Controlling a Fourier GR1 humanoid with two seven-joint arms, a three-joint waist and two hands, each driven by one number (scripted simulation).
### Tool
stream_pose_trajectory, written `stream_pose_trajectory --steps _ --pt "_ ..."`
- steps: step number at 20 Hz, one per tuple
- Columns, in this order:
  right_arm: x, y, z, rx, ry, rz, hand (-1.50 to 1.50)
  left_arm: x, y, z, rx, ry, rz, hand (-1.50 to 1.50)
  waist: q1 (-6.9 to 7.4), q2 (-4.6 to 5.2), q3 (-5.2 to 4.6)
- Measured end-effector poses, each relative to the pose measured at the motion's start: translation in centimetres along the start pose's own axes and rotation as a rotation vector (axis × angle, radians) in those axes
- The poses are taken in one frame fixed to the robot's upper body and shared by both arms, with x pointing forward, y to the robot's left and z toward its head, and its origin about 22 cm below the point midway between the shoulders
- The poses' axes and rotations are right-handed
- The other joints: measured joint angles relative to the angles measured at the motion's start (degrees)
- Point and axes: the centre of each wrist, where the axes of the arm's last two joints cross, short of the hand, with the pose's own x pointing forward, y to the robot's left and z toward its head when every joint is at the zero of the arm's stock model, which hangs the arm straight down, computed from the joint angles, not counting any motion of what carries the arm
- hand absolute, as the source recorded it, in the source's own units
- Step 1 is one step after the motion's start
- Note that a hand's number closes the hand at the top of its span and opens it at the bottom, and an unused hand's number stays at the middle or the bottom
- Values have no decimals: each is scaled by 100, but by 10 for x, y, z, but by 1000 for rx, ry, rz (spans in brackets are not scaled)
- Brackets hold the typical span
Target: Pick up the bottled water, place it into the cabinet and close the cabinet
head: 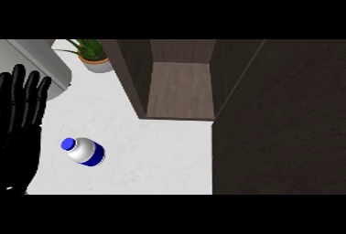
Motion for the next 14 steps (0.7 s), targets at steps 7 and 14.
stream_pose_trajectory --steps 7,14 --pt "6 5 20 37 42 -17 -150 -4 8 23 -162 71 163 -150 -104 54 151" --pt "5 19 54 35 262 -295 -150 -16 26 64 -149 411 395 -150 -99 38 179"
